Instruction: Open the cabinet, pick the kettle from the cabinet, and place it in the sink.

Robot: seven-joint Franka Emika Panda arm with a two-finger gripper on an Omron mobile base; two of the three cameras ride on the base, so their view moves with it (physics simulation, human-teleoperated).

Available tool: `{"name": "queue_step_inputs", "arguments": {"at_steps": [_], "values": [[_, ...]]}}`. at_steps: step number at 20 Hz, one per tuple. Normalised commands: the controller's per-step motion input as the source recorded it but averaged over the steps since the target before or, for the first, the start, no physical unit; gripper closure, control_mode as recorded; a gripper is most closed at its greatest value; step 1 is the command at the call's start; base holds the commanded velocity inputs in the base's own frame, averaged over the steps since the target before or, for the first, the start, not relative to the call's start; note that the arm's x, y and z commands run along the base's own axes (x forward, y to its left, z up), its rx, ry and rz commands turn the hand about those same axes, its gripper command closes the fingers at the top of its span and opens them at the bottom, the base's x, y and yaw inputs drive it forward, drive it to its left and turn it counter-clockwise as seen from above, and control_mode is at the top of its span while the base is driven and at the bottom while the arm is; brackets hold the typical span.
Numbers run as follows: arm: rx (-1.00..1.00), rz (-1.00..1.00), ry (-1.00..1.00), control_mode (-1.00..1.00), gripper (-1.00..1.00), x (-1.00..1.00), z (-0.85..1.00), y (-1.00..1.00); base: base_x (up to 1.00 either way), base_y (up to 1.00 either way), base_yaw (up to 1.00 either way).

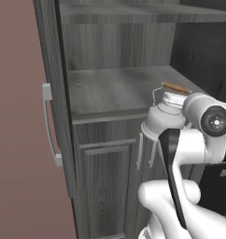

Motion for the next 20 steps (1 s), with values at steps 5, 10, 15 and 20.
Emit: {"name": "queue_step_inputs", "arguments": {"at_steps": [5, 10, 15, 20], "values": [[-0.02, 0.00, 0.04, -1.00, 1.00, -0.21, -0.08, 0.03, 0.00, 0.00, 0.00], [-0.08, 0.00, 0.00, -1.00, 1.00, -0.13, -0.26, 0.06, 0.00, 0.00, 0.00], [-0.03, 0.00, -0.05, -1.00, 1.00, -0.04, -0.31, 0.02, 0.00, 0.00, 0.00], [0.00, 0.00, -0.08, -1.00, 1.00, -0.03, -0.25, 0.00, 0.00, 0.00, 0.00]]}}
